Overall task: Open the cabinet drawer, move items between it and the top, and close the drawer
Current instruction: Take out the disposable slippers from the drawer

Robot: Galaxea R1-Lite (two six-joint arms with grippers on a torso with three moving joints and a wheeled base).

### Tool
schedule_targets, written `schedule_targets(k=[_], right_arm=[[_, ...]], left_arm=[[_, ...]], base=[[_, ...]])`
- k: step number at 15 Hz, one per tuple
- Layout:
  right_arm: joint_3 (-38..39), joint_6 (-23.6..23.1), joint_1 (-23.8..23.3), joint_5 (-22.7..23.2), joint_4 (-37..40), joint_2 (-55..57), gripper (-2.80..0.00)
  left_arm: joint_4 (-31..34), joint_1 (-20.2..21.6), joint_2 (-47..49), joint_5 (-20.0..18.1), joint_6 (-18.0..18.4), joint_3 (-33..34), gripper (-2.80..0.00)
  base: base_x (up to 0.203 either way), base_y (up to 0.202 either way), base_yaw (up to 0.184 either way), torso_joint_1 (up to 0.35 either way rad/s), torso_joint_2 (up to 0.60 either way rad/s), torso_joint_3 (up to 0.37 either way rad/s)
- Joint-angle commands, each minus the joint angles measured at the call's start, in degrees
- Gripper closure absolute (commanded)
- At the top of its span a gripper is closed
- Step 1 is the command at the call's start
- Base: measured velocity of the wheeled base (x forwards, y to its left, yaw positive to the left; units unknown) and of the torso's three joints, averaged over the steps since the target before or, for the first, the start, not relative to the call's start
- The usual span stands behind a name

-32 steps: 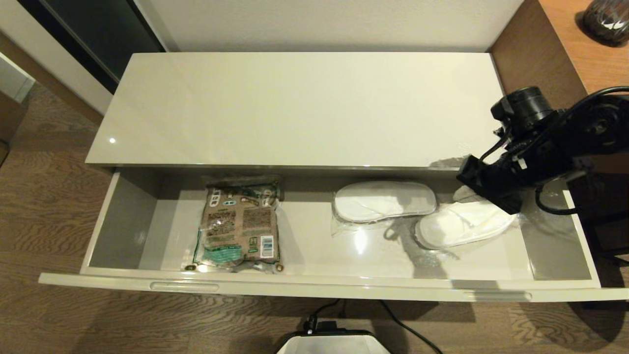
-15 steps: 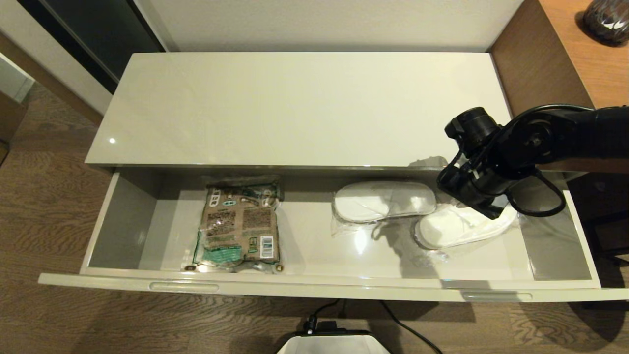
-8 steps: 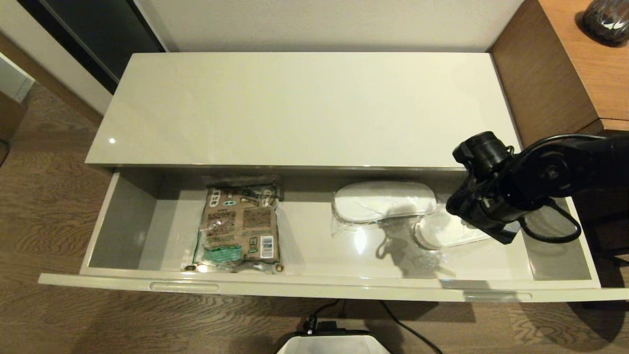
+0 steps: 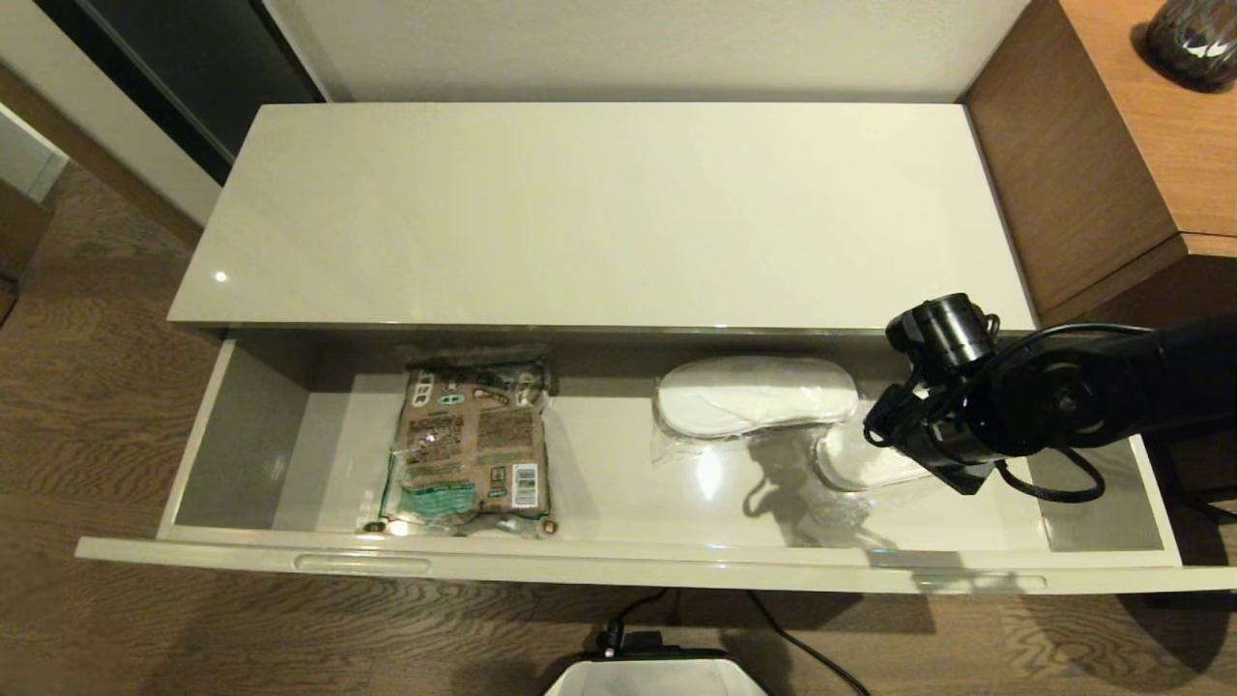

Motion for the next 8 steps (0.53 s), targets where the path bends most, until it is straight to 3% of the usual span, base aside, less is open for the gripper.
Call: schedule_targets(k=[1, 3, 8], right_arm=[[-0.1, -2.7, 0.0, -0.2, -4.8, 1.0, 0.0], [-0.3, -5.5, 0.0, -0.9, -8.4, 1.9, 0.0], [0.4, -4.7, -1.6, -0.5, -9.3, 8.4, 0.0]], left_arm=[[0.1, 0.0, 0.0, 0.0, 0.0, 0.0, 0.0], [0.0, 0.0, 0.0, 0.0, 0.0, 0.0, 0.0], [0.0, 0.0, 0.0, 0.0, 0.0, 0.0, 0.0]], base=[[0.0, 0.0, 0.0, 0.0, 0.0, 0.0], [0.0, 0.0, 0.0, 0.0, 0.0, 0.0], [0.0, 0.0, 0.0, 0.0, 0.0, 0.0]])
